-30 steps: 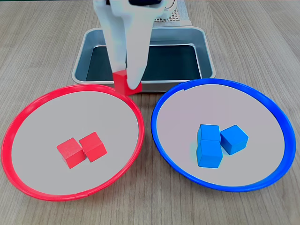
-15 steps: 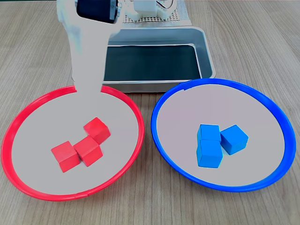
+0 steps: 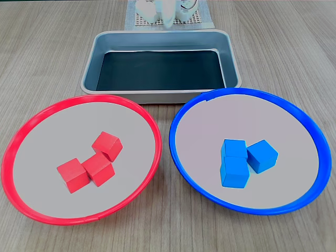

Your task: Move six blocks tray to matching dishes

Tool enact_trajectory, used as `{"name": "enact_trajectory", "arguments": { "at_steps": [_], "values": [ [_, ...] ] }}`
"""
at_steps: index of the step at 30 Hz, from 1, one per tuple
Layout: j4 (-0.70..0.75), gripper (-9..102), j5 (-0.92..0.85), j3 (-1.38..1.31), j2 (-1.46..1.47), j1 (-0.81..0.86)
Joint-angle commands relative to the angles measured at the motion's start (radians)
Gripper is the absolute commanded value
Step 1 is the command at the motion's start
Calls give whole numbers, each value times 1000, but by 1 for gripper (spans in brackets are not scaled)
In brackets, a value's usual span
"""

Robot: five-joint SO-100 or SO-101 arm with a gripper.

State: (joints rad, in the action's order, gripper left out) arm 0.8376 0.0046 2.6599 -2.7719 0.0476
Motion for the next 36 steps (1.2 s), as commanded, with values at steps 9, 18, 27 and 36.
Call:
{"name": "enact_trajectory", "arguments": {
  "at_steps": [9,18,27,36],
  "values": [
    [172,1,-26,318,-463,31],
    [218,0,0,342,-555,35],
    [216,0,0,344,-555,38],
    [216,0,-2,344,-555,38]
  ]
}}
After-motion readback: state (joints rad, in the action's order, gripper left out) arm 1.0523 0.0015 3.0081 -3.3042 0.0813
